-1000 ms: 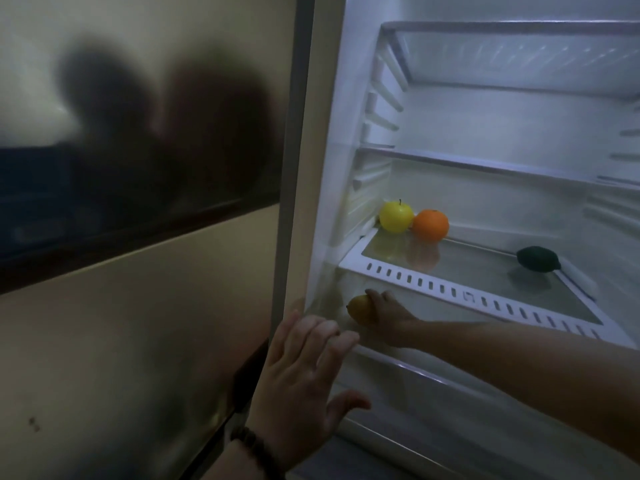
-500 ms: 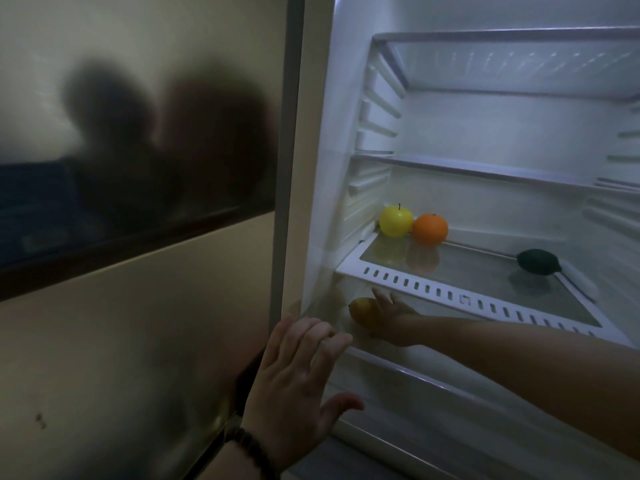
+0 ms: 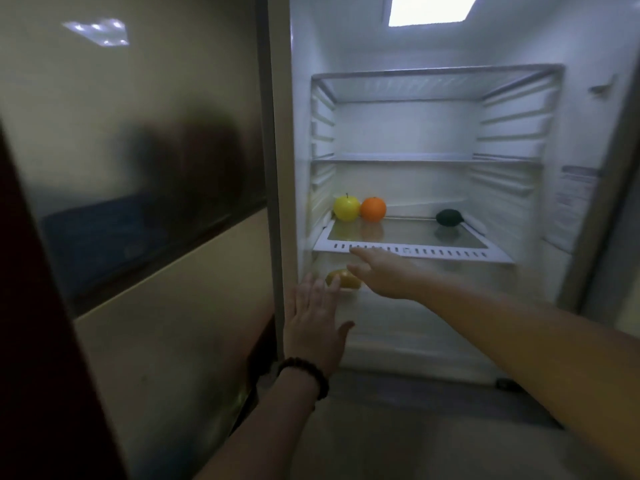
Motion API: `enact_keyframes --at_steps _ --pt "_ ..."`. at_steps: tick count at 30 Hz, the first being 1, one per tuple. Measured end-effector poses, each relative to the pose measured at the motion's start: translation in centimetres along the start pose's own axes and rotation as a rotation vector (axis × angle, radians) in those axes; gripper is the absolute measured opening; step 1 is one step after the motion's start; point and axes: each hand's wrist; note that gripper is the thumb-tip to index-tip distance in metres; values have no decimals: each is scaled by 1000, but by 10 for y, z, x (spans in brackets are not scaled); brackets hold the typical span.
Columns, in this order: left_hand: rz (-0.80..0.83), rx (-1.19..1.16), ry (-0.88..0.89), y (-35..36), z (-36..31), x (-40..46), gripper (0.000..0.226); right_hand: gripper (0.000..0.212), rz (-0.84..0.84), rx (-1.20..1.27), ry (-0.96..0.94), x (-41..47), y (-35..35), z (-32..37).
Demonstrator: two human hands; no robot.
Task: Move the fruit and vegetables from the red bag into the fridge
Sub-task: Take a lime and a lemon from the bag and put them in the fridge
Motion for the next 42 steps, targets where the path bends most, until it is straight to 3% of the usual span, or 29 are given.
enact_keyframes --at_steps 9,13,20,30,35,42 --pt "89 -136 40 -43 -5 -62 74 55 -392 -91 20 -138 38 -11" --pt "156 -182 111 -66 -17 -99 75 52 -463 -97 99 -198 62 -15" --pt "130 -236 268 -92 -54 -168 73 54 -550 -140 271 -313 105 -23" --pt "230 -399 557 -123 -143 -266 74 52 -693 -210 546 -473 121 -37" --pt "254 -463 707 -149 -197 -321 73 63 -804 -269 679 -556 116 -38" --pt "272 -585 966 -218 -290 -440 82 52 -910 -314 988 -732 123 -16"
Point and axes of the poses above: each hand's wrist, its own x-axis towards the middle knuckle, its own y-axis out of the palm, z = x × y, and after that the axes turned 11 degrees about x, right-handed
